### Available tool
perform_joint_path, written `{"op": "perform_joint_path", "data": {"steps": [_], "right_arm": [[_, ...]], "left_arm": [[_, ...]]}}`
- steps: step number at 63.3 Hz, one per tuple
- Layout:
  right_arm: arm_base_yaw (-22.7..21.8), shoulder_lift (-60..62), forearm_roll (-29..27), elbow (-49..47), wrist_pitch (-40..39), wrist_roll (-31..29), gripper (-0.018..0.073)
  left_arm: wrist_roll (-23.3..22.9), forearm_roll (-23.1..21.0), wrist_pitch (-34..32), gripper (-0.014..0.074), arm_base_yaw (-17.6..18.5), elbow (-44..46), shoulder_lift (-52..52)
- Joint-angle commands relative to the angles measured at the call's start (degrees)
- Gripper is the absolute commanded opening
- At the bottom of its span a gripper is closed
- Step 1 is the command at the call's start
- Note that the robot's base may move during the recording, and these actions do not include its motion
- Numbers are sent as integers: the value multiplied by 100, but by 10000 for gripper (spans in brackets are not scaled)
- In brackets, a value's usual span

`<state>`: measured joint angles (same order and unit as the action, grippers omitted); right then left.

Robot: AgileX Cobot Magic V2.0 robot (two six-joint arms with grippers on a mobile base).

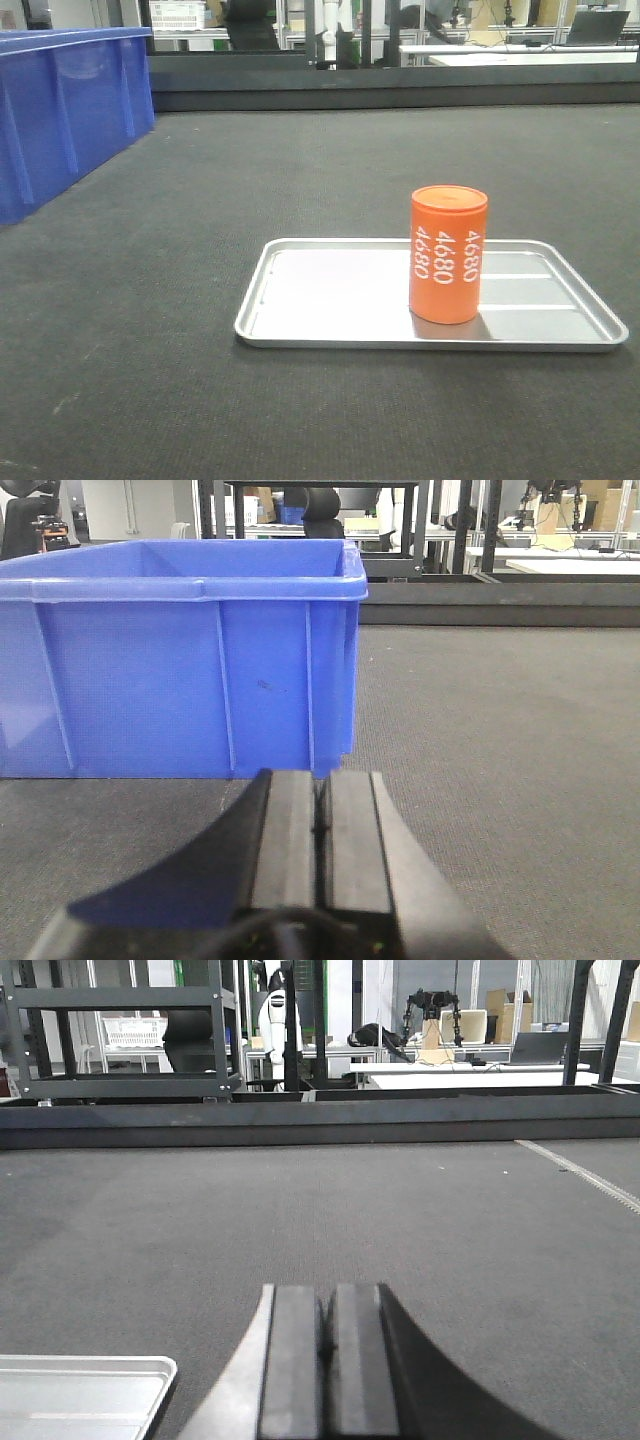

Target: Grab orange capacitor from left shelf to right conveyor

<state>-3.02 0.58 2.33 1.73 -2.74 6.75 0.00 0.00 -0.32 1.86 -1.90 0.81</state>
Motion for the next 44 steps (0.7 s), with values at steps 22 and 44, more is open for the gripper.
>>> {"op": "perform_joint_path", "data": {"steps": [22,44], "right_arm": [[-13,120,63,16,-798,19,50],[-13,120,63,16,-781,19,50]], "left_arm": [[0,-31,-485,-105,44,45,-58],[0,-31,-485,-105,44,45,-58]]}}
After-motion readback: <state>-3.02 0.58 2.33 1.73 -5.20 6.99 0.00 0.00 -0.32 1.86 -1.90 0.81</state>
